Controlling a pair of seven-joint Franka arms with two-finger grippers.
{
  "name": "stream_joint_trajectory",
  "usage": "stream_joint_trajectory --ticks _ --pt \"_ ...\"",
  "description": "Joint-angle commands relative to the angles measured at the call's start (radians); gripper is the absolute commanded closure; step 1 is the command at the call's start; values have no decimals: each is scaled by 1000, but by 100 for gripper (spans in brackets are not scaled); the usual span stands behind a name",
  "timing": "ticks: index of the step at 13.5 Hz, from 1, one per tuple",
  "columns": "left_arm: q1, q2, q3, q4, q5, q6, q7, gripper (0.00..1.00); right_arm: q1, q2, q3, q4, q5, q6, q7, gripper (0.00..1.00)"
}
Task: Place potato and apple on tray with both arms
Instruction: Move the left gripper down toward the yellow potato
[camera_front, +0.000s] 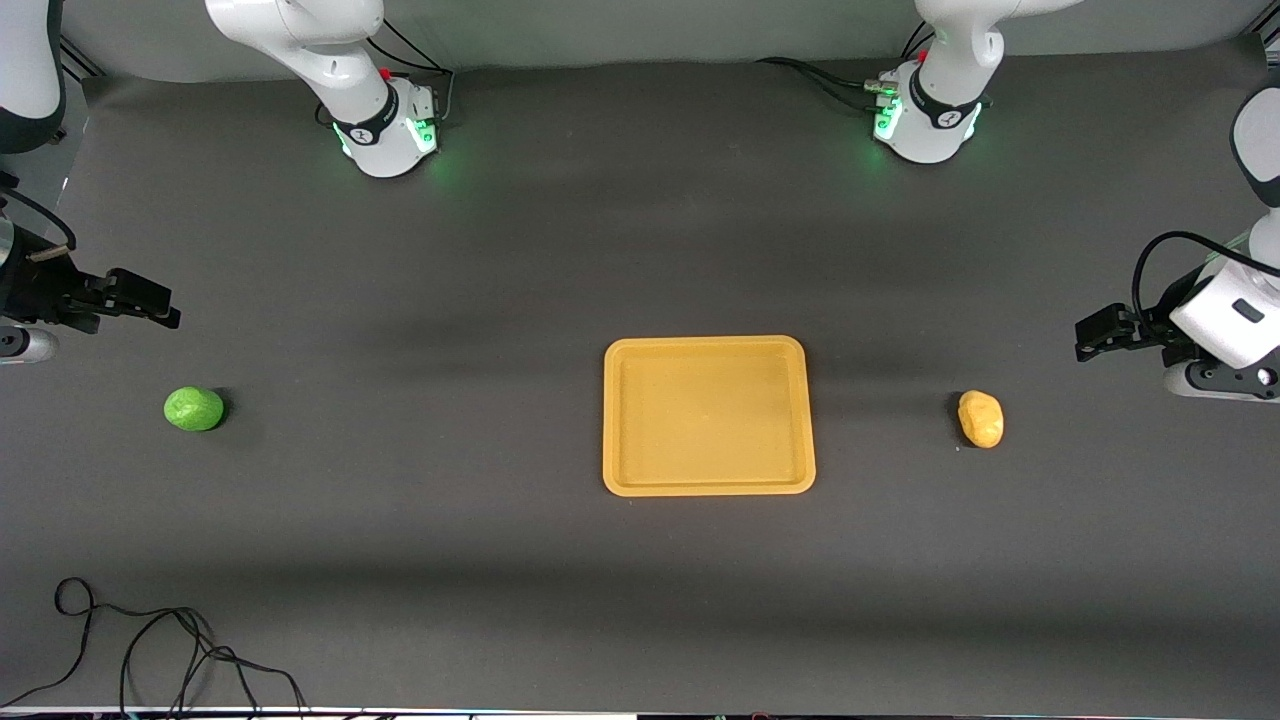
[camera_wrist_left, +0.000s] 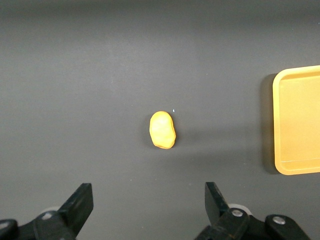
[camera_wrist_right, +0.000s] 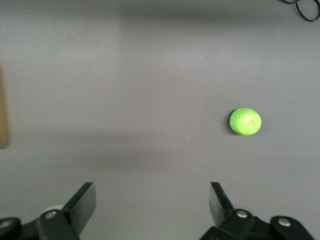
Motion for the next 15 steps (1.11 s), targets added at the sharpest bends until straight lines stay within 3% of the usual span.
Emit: stream_joint_trajectory --ticks 1,9,15 --pt "-4 10 2 18 2 -20 8 1 13 3 -8 10 11 -5 24 0" --pt "6 18 2 12 -1 -6 7 1 11 7 -8 11 12 -26 24 0" --pt "9 183 5 2 2 98 4 3 6 35 -10 45 27 -28 21 0"
